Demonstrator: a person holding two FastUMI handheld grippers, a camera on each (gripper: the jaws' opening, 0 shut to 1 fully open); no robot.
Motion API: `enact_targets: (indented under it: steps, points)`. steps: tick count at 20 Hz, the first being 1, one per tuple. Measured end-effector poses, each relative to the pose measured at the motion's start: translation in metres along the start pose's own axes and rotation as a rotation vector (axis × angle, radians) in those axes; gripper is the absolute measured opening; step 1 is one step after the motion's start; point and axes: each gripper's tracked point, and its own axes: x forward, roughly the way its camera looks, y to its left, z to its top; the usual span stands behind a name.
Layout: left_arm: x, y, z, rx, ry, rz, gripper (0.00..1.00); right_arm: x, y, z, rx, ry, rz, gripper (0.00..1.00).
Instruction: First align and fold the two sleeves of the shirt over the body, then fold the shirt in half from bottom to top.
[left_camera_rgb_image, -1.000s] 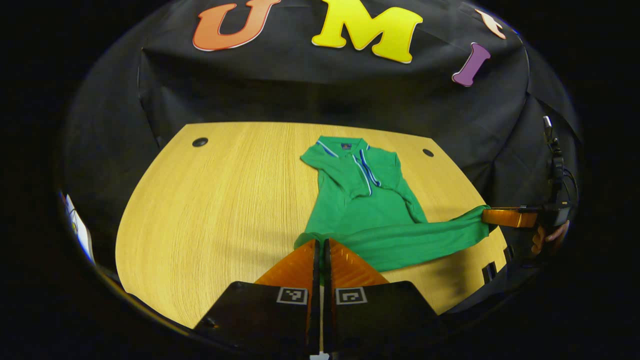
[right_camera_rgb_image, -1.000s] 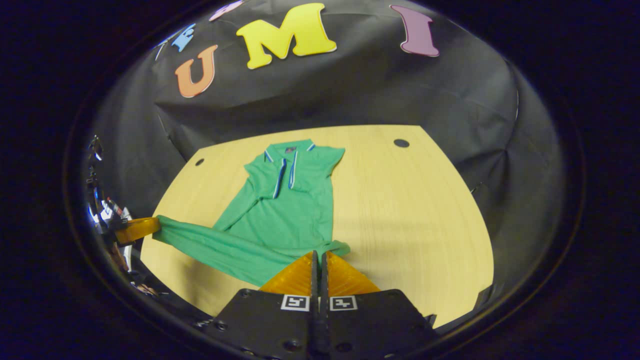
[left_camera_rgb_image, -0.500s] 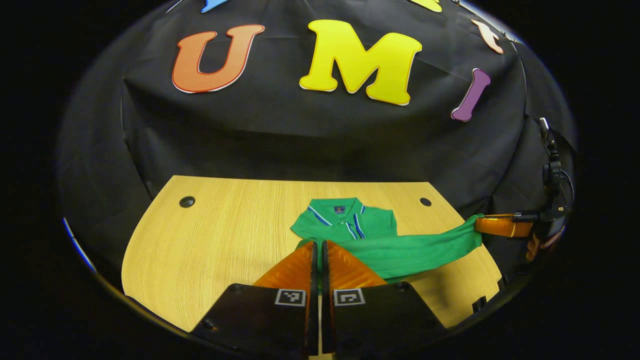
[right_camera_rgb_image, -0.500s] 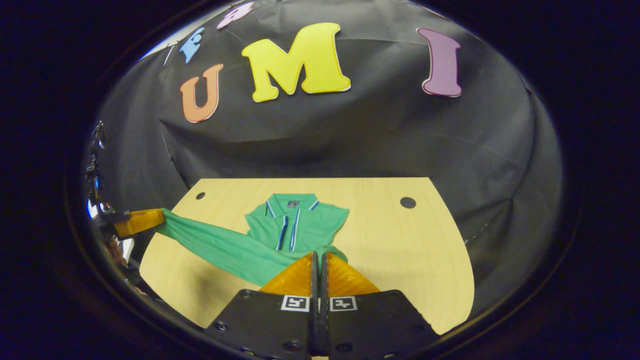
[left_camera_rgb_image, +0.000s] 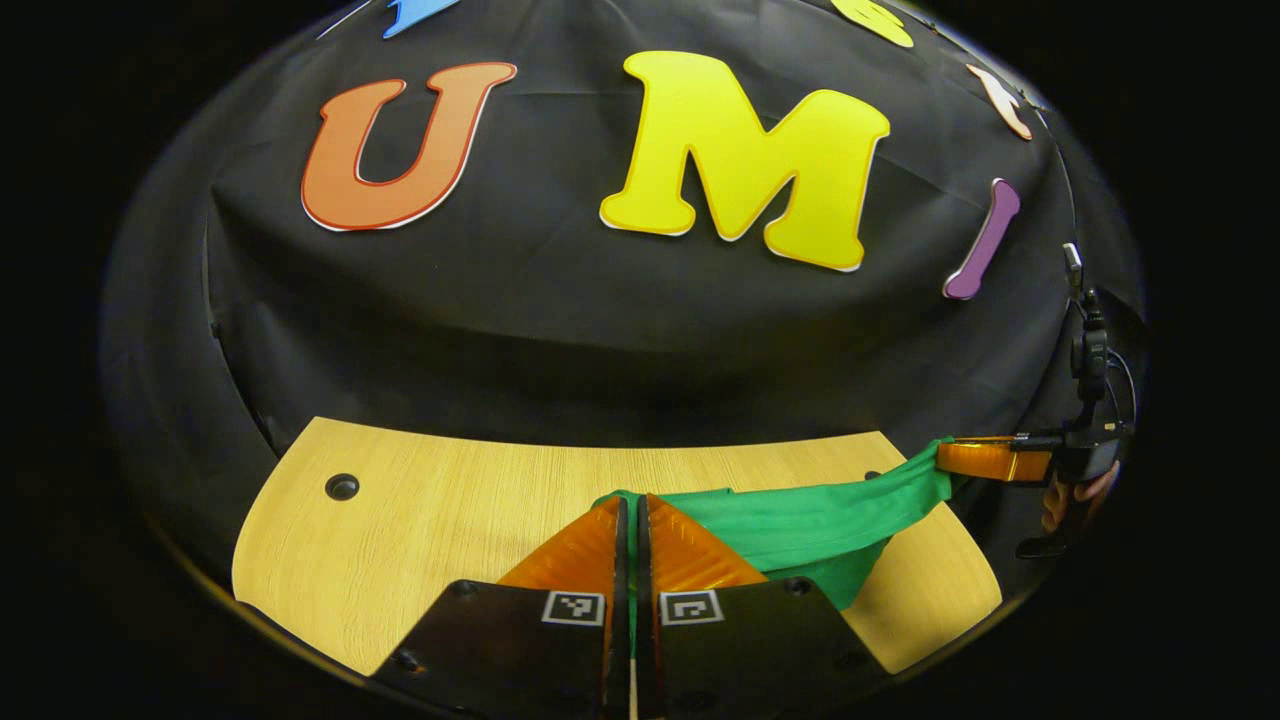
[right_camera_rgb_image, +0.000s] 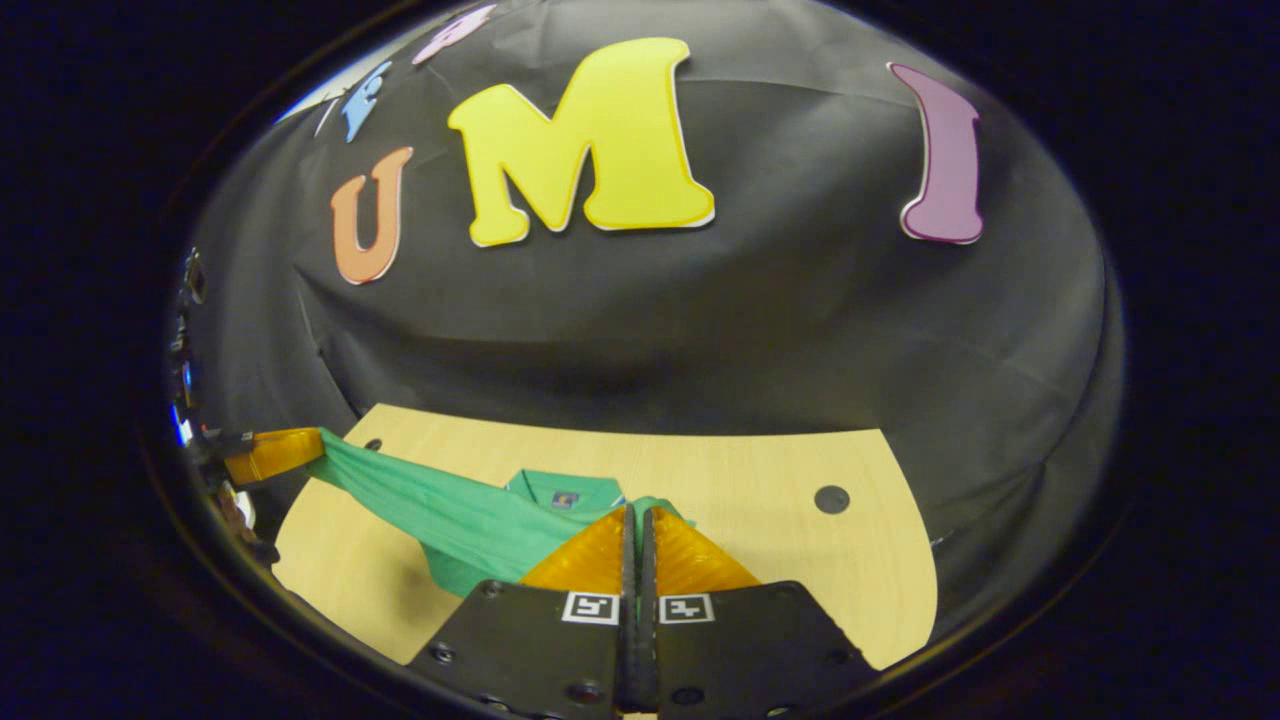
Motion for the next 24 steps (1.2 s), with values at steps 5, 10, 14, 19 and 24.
enact_targets:
  steps: [5, 10, 14, 19, 24]
  points:
    - [0.025, 0.008, -0.006, -0.002, 0.023, 0.019, 0.08, 0.064, -0.006, 0.002, -0.02, 0.025, 0.015, 0.0]
    - [0.042, 0.004, -0.028, -0.07, 0.076, 0.02, 0.1, 0.125, -0.024, -0.031, -0.041, 0.077, -0.032, 0.0]
    - [0.039, 0.007, -0.04, -0.064, 0.136, 0.073, 0.18, 0.152, -0.023, -0.055, -0.005, 0.123, -0.043, 0.01]
    - [0.031, 0.017, -0.042, -0.039, 0.141, 0.14, 1.0, 0.139, -0.023, -0.072, -0.064, 0.11, -0.066, 0.5]
    - [-0.014, 0.015, -0.012, -0.046, 0.052, 0.195, 1.0, 0.079, -0.015, -0.053, -0.054, -0.001, -0.109, 0.98]
